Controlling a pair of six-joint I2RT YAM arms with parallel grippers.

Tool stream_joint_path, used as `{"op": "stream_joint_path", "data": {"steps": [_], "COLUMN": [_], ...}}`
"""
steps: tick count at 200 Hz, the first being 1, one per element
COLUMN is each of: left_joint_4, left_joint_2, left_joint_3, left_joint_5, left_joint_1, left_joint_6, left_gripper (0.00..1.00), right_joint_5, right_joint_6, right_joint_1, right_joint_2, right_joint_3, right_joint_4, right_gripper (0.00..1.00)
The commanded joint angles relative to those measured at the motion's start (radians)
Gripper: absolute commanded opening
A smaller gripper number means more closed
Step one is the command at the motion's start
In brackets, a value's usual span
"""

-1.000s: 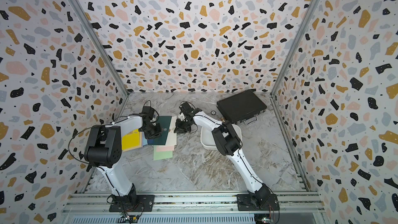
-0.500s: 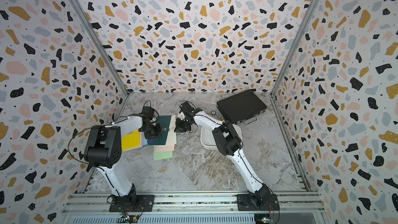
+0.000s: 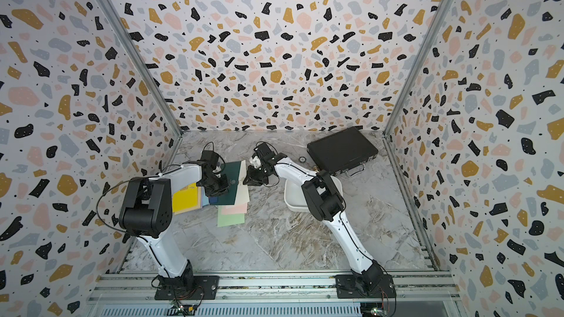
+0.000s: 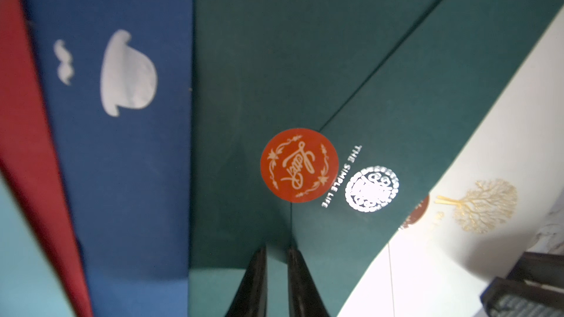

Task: Put the sealed envelopes into the storage box
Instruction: Pick up the envelope from the center of the board, then place the envelope in the storage box.

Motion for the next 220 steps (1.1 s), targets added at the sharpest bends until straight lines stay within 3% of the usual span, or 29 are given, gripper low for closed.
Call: {"op": "stream_joint_path", "data": {"steps": [1,28,101,154,220], "left_joint_4": [0.003,-0.001,-0.104,-0.193,-0.234], "left_joint_2": [0.007,-0.012,-0.211,-0.359,-0.587], "left_joint_3": [-0.033,-0.035,0.000,-0.004,-0.116], "left_joint_5": [0.021,0.026,0.003,0.012,0.049], "left_joint_1": [-0.003,-0.003,-0.002,-0.002,-0.002], "left_joint_6": [0.002,0.002,0.013,0.054,0.108], "left_gripper": [0.18,0.18,0.43,0.46,0.47], "right_joint_5": [-0.044,-0.027,0.177,0.240,0.454], "right_joint_6": [0.003,-0.021,-0.266,-0.385,-0.763], "right_joint_1": [0.031,0.031,0.009,-0.001,-0.002], "right_joint_2": [-0.039,-0.040,-0.155,-0.246,-0.383], "right_joint_3": [0.003,0.017,0.098,0.056,0.057], "right_joint_4": [0.026,-0.008,-0.374,-0.504,-0.691], "right_gripper": [0.15,0.00,0.00,0.00,0.00]}}
